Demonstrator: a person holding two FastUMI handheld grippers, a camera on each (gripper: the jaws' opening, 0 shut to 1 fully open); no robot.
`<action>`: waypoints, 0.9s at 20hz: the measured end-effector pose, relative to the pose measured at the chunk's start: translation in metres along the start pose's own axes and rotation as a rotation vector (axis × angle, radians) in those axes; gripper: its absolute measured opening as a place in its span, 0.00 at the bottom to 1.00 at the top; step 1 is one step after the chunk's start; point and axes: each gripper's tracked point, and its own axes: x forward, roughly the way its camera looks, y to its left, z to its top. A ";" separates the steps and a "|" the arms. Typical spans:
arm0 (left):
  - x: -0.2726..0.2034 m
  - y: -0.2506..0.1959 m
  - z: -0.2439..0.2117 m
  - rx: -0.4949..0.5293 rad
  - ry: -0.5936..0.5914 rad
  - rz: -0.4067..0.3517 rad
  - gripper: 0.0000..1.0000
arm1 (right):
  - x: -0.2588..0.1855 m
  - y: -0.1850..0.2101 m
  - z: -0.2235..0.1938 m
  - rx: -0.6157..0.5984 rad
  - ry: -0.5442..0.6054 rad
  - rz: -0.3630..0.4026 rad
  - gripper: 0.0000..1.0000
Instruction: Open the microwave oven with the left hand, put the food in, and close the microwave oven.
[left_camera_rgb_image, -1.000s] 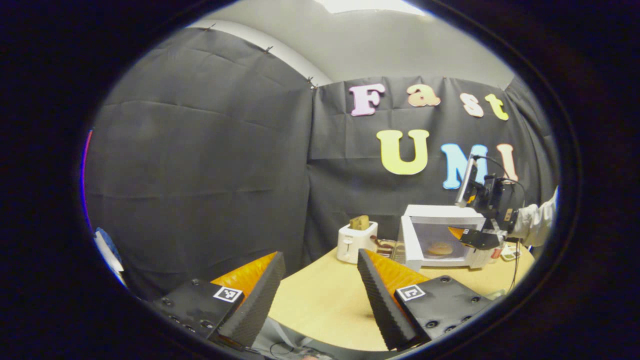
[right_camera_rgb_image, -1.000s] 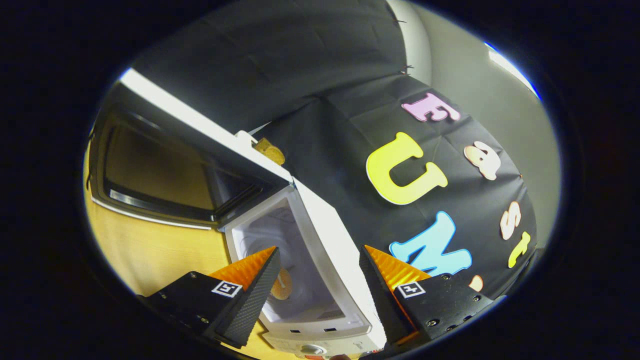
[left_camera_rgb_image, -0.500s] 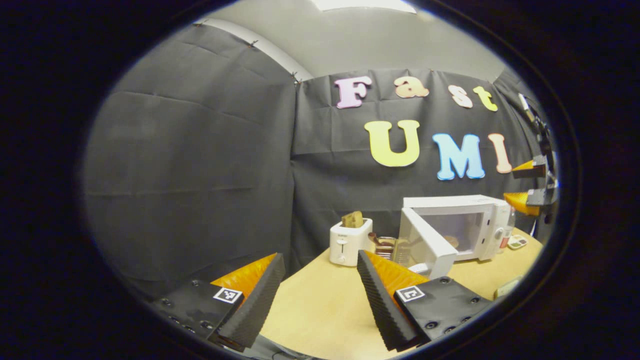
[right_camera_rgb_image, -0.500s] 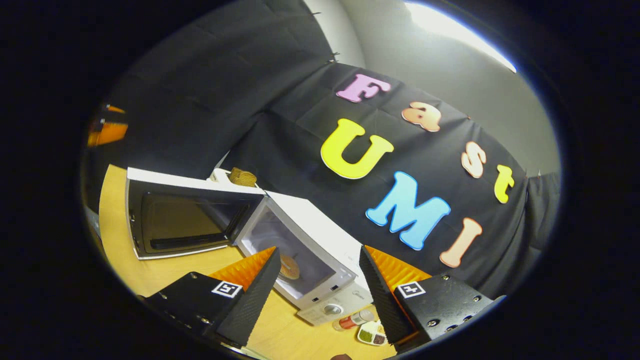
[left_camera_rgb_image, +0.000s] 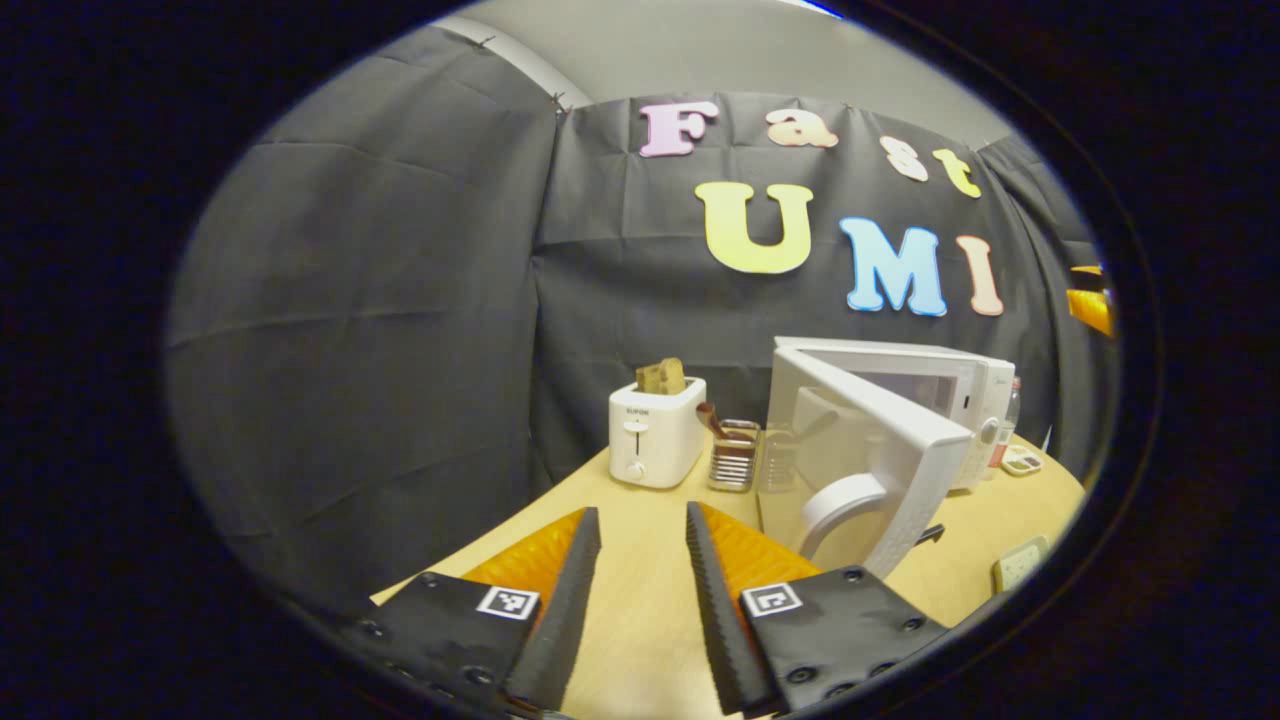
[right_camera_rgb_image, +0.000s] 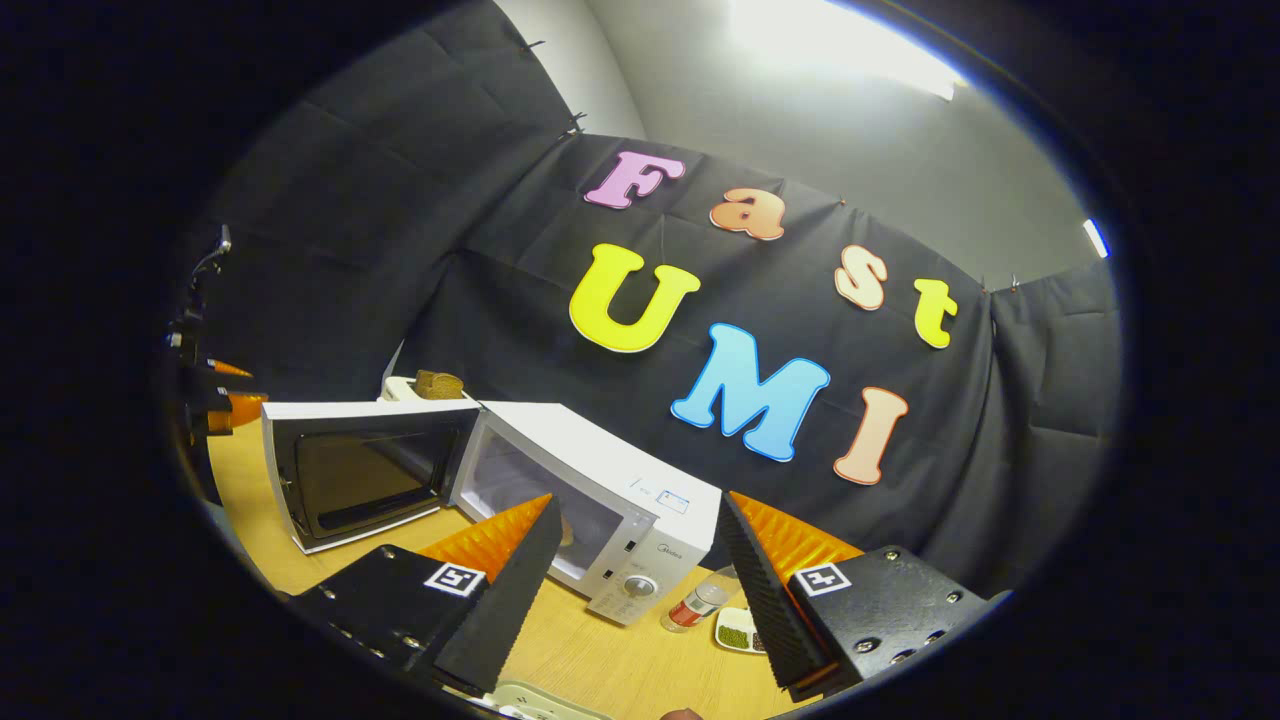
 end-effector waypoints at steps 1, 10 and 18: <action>0.003 -0.003 -0.006 -0.001 0.015 -0.003 0.49 | -0.005 -0.004 -0.003 0.013 0.009 -0.005 0.97; 0.012 -0.050 -0.038 0.014 0.133 -0.076 0.07 | -0.034 -0.025 -0.020 0.011 0.058 -0.024 0.97; -0.010 -0.123 -0.022 0.044 0.131 -0.180 0.07 | -0.043 -0.046 -0.036 0.031 0.080 -0.006 0.97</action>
